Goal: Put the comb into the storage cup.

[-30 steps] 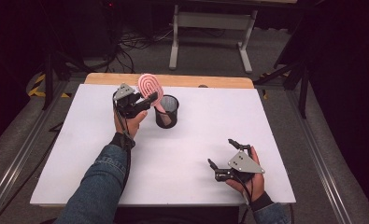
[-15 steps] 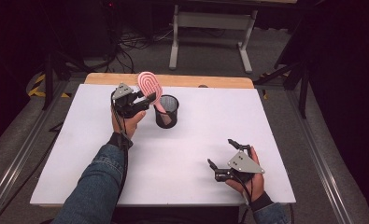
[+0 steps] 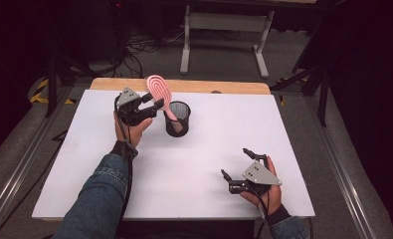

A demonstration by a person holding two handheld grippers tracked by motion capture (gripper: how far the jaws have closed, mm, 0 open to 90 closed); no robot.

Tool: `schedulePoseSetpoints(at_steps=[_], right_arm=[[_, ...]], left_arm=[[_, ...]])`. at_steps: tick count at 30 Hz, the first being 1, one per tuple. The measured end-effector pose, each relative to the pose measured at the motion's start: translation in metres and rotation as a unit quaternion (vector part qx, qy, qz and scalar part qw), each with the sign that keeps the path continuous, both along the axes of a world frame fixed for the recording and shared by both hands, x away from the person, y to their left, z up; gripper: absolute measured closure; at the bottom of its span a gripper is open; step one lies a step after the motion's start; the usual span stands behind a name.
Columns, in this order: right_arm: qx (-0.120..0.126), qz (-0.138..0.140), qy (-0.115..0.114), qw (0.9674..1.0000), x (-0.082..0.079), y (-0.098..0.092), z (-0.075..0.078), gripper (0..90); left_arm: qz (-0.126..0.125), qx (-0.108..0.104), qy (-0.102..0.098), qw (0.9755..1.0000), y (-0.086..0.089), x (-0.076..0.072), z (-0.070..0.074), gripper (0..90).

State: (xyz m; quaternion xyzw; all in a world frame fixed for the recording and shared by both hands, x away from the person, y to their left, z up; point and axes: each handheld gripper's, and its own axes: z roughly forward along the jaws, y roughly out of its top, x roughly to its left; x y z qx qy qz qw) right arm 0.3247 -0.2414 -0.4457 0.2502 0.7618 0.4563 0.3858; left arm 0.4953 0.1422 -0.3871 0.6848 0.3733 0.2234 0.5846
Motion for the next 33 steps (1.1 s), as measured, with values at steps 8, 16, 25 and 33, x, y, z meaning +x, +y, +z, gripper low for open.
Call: schedulePoseSetpoints(at_steps=[8,16,25,33], right_arm=[[0.001,0.000,-0.001,1.0000,0.000,0.000,0.000,5.6],[0.000,0.001,-0.002,1.0000,-0.001,0.000,0.000,5.6],[0.001,0.000,-0.003,1.0000,-0.001,0.000,0.001,5.6],[0.001,0.000,-0.005,1.0000,-0.002,0.001,0.001,5.6]], left_arm=[[0.009,0.012,-0.013,0.9998,0.000,-0.004,0.006,31.6],[0.013,0.025,-0.028,0.9992,-0.001,-0.009,0.014,28.5],[0.008,0.031,-0.039,0.9987,-0.001,-0.013,0.019,25.0],[-0.006,0.035,-0.046,0.9983,0.000,-0.016,0.022,16.6]])
